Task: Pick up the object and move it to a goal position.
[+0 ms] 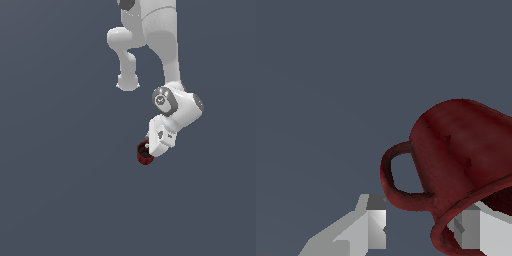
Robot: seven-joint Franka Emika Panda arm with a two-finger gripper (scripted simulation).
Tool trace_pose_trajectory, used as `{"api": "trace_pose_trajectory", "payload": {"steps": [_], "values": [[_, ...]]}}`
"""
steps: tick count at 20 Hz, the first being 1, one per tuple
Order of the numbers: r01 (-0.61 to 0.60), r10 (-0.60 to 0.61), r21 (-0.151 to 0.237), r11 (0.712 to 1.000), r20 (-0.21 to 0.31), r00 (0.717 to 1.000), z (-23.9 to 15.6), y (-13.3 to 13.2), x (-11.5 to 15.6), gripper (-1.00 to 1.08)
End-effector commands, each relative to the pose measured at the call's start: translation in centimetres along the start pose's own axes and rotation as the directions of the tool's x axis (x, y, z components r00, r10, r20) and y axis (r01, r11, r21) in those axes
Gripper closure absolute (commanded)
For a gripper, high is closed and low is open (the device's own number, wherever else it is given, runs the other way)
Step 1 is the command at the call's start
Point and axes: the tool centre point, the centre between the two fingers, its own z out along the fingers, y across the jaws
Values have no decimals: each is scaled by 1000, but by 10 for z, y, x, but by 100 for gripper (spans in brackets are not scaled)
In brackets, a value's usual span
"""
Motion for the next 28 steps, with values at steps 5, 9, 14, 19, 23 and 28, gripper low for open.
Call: {"api": "trace_pose_trajectory", "payload": {"steps": [5, 9, 14, 19, 23, 28], "values": [[-1, 1, 1, 1000, 0, 1000, 1, 0, -1, 108], [-1, 1, 1, 1000, 0, 1000, -4, 2, 0, 108], [-1, 1, 2, 1000, -1, 1000, -23, 10, 1, 108], [0, 0, 3, 1000, -2, 1000, -54, 23, 4, 108], [0, 0, 4, 1000, -4, 1000, -84, 35, 7, 108], [0, 0, 4, 1000, -5, 1000, -125, 53, 11, 108]]}}
